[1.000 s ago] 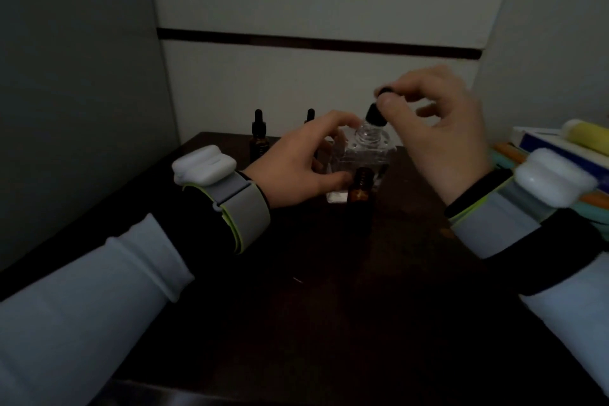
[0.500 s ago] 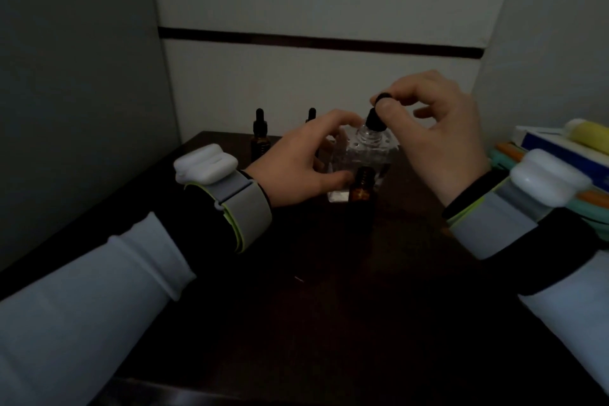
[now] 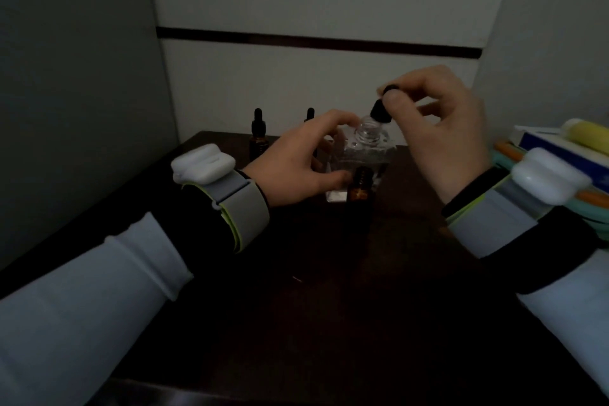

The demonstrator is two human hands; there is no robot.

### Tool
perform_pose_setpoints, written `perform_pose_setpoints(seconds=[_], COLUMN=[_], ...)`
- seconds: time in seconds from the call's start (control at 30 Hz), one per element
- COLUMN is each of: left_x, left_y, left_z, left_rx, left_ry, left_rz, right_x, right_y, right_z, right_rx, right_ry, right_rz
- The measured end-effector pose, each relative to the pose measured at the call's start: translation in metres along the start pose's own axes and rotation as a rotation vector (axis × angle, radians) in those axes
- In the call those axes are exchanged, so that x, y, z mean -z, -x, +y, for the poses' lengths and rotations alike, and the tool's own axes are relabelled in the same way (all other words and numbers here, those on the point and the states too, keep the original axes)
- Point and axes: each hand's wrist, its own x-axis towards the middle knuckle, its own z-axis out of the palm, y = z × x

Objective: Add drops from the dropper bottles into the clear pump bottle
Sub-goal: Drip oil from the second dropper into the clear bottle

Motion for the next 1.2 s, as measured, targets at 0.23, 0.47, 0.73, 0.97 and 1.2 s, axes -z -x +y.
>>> perform_pose_setpoints(seconds=[0.23,0.47,0.73,0.97,1.2], left_x=[0.000,0.000,0.000,0.000,0.000], left_y=[0.000,0.000,-0.001,-0.001,-0.001], left_z=[0.001,-0.001,-0.002,-0.002,-0.001], left_rx=[0.005,0.002,-0.002,-0.002,-0.003], left_ry=[-0.004,-0.010,-0.007,-0.007,-0.004], left_rz=[-0.001,-0.004,0.000,-0.001,0.006], right_x=[0.013,0.004,0.002,0.003,0.002], right_y=[-0.011,-0.002,0.002,0.001,0.002], right_z=[-0.014,-0.011,-0.009,-0.008,-0.008], right_rx=[-0.032,-0.039,-0.018,0.010,0.014], right_ry=[-0.276,-0.159,-0.095,-0.091,-0.099], right_rz=[0.169,-0.016,-0.105,-0.114,-0.126])
